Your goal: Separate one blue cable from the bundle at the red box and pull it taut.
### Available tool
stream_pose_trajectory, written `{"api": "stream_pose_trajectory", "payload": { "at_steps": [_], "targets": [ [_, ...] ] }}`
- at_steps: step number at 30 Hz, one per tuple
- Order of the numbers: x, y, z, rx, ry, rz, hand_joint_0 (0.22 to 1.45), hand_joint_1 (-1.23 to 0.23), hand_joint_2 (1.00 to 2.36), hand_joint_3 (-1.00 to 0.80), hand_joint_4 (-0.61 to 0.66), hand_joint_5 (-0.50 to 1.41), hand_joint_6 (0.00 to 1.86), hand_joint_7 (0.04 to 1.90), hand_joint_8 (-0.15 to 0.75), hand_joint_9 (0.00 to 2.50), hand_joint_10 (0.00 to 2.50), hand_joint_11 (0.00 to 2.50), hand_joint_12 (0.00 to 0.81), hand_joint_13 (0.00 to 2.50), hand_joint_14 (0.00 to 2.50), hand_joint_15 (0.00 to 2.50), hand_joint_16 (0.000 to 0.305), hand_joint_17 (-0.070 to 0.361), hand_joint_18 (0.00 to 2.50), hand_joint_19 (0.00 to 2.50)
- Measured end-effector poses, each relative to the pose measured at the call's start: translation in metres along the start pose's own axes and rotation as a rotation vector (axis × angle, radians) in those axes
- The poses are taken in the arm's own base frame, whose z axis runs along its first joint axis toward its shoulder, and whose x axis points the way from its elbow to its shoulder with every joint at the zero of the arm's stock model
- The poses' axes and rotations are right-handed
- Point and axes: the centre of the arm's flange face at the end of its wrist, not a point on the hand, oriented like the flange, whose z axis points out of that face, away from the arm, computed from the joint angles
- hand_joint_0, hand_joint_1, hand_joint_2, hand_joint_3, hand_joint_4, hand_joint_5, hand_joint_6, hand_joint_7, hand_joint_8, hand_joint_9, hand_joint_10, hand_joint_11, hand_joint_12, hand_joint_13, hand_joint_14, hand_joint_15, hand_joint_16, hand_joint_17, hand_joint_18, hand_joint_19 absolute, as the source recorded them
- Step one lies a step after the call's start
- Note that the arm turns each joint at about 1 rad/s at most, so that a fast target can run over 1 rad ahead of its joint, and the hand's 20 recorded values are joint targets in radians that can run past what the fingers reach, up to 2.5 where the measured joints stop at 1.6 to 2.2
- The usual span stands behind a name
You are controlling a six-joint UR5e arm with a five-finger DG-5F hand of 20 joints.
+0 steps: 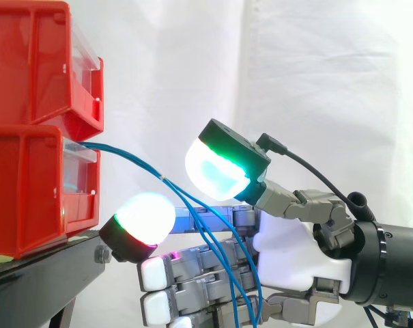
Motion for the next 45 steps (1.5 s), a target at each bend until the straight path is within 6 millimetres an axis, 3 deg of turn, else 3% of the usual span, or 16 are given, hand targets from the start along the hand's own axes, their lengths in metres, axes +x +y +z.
{"api": "stream_pose_trajectory", "payload": {
  "at_steps": [20,45],
  "targets": [
    [-0.009,0.005,0.003,-0.019,0.007,-0.039,0.62,-0.65,1.01,-0.38,0.13,-0.17,0.65,1.10,0.291,0.76,0.02,0.70,0.375,0.81,0.02,0.61,0.048,0.108,0.65,0.72],
    [-0.012,0.007,0.003,-0.020,0.004,-0.069,0.61,-0.66,1.01,-0.39,0.13,-0.17,0.65,1.08,0.291,0.77,0.02,0.71,0.376,0.82,0.02,0.62,0.048,0.108,0.66,0.73]
  ]
}}
